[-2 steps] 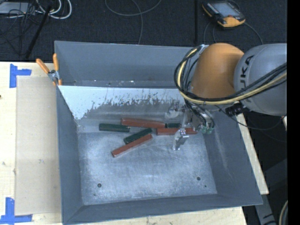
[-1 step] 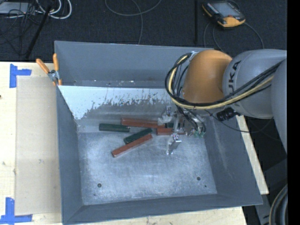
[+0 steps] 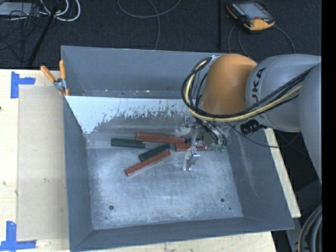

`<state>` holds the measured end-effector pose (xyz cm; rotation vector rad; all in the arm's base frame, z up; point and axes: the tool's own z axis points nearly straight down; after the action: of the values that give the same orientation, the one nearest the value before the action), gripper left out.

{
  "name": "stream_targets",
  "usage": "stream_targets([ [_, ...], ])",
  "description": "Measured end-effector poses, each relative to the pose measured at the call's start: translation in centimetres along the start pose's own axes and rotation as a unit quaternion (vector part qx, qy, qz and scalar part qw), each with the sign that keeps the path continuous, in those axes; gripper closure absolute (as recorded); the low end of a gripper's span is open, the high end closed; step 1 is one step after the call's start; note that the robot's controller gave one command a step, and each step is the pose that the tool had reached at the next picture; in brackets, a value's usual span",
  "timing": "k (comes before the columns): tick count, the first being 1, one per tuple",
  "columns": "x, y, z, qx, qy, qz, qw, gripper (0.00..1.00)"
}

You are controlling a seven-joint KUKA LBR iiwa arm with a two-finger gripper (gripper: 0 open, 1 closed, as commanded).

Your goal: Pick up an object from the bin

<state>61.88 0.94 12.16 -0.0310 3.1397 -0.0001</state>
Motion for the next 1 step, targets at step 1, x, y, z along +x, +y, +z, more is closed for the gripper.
stream_targets([
  [1,-0.35,9.47,3.24,0.000,0.0012,-0.025,0.9997,1.00],
])
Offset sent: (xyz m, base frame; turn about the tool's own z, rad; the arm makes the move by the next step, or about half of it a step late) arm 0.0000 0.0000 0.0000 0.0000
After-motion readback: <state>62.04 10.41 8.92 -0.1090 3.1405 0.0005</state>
